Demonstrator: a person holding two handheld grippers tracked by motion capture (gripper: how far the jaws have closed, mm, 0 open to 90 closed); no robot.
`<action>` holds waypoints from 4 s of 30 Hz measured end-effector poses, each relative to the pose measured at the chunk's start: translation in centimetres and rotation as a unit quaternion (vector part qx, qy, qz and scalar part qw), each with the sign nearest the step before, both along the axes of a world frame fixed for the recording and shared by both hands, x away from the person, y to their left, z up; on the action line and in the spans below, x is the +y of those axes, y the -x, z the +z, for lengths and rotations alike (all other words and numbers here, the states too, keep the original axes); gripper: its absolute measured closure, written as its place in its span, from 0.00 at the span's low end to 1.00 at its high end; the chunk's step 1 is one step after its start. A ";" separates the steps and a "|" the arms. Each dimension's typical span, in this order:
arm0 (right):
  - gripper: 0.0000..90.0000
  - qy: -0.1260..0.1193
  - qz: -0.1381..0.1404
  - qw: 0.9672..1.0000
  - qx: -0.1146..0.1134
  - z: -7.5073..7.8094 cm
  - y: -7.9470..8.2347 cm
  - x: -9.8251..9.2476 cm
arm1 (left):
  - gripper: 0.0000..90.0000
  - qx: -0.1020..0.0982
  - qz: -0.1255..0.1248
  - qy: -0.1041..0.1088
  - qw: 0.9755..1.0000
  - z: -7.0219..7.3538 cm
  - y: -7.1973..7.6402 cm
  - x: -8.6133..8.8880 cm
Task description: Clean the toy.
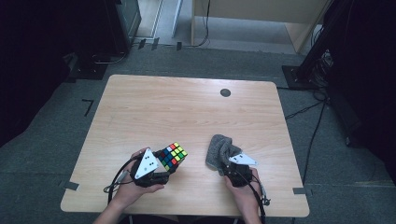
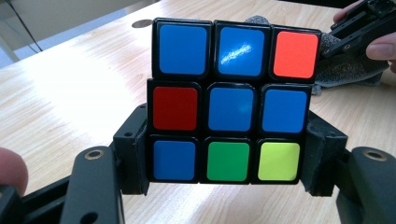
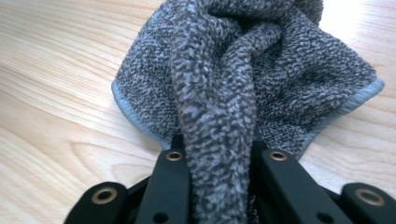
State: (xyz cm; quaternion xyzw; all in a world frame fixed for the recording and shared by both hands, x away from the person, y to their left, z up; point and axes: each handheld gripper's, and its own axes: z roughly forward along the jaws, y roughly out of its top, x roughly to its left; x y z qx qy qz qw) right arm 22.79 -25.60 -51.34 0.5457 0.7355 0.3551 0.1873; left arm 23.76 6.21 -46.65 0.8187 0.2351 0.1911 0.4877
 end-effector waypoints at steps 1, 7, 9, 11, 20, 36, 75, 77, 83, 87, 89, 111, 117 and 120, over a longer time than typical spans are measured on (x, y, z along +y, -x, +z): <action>0.91 -0.022 0.003 1.000 -0.001 0.1 0.2 0.1 | 0.38 0.001 -0.007 0.003 1.000 0.0 0.1 0.0; 0.92 -0.146 0.050 0.982 -0.106 4.8 2.5 1.1 | 0.38 0.002 -0.029 0.005 1.000 0.1 0.3 -0.1; 0.91 -0.176 0.082 0.971 -0.143 6.8 3.6 2.0 | 0.38 -0.004 -0.040 -0.002 0.999 0.0 0.5 -0.3; 0.91 -0.191 0.121 0.958 -0.178 8.1 4.6 3.0 | 0.38 -0.014 -0.057 -0.004 0.998 0.0 0.9 -0.7; 0.90 -0.208 0.144 0.961 -0.116 7.2 4.3 4.8 | 0.38 -0.045 -0.093 -0.004 0.995 1.0 2.4 -1.3; 0.84 -0.230 0.154 0.956 -0.102 6.9 4.1 4.3 | 0.38 -0.063 -0.098 -0.021 0.993 0.8 2.7 -1.6; 0.90 -0.232 0.168 0.947 -0.147 8.6 5.2 4.7 | 0.38 -0.065 -0.097 0.001 0.993 1.5 2.7 -1.3; 0.90 -0.218 0.193 0.944 -0.158 9.2 5.8 5.9 | 0.38 -0.066 -0.095 0.000 0.993 1.4 2.8 -1.4; 0.89 -0.214 0.136 0.959 -0.128 8.0 4.7 4.4 | 0.38 -0.072 -0.100 0.017 0.992 2.2 3.2 -1.1; 0.89 -0.242 0.136 0.953 -0.124 8.2 4.8 4.1 | 0.38 -0.074 -0.091 -0.004 0.993 1.7 2.9 -1.3; 0.89 -0.243 0.164 0.947 -0.133 9.0 5.4 5.2 | 0.38 -0.072 -0.089 -0.019 0.993 1.3 2.9 -1.5; 0.89 -0.334 0.152 0.926 -0.089 6.7 3.6 3.2 | 0.37 -0.055 -0.099 0.096 0.989 3.0 2.6 0.6; 0.89 -0.359 0.159 0.916 -0.080 5.9 3.5 3.4 | 0.38 -0.043 -0.099 0.138 0.985 3.6 2.2 1.6; 0.89 -0.356 0.193 0.911 -0.076 5.7 3.5 4.4 | 0.37 -0.036 -0.107 0.143 0.983 3.6 2.2 1.5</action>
